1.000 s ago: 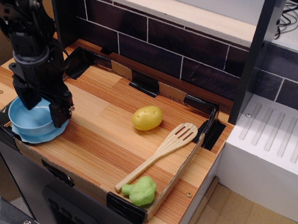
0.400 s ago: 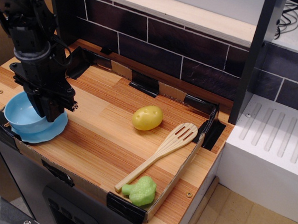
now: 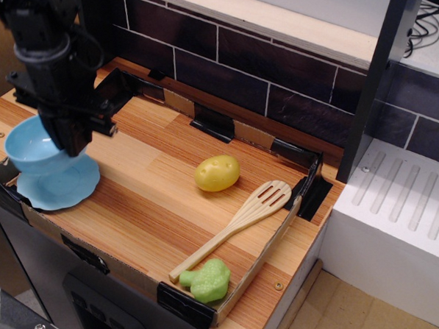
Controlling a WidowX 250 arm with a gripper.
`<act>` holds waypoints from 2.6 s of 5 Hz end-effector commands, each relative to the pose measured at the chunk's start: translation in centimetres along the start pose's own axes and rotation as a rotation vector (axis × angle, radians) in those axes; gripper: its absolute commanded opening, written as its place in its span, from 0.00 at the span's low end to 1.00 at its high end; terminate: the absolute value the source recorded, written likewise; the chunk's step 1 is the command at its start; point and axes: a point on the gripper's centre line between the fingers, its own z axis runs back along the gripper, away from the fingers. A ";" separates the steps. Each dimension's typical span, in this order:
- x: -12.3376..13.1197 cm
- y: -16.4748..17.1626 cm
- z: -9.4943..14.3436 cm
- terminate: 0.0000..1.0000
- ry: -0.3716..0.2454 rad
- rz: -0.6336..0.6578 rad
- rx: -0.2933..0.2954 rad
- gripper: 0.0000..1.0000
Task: Take bowl off plate
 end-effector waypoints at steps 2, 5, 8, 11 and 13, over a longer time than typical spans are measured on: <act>9.2 -1.9 1.2 0.00 -0.084 0.230 0.030 0.00; 11.8 -2.9 -1.2 0.00 -0.076 0.275 0.041 0.00; 11.6 -3.9 0.7 0.00 -0.118 0.249 -0.020 1.00; 9.4 -5.2 8.1 0.00 -0.231 0.192 -0.128 1.00; 9.4 -5.2 8.1 1.00 -0.231 0.192 -0.128 1.00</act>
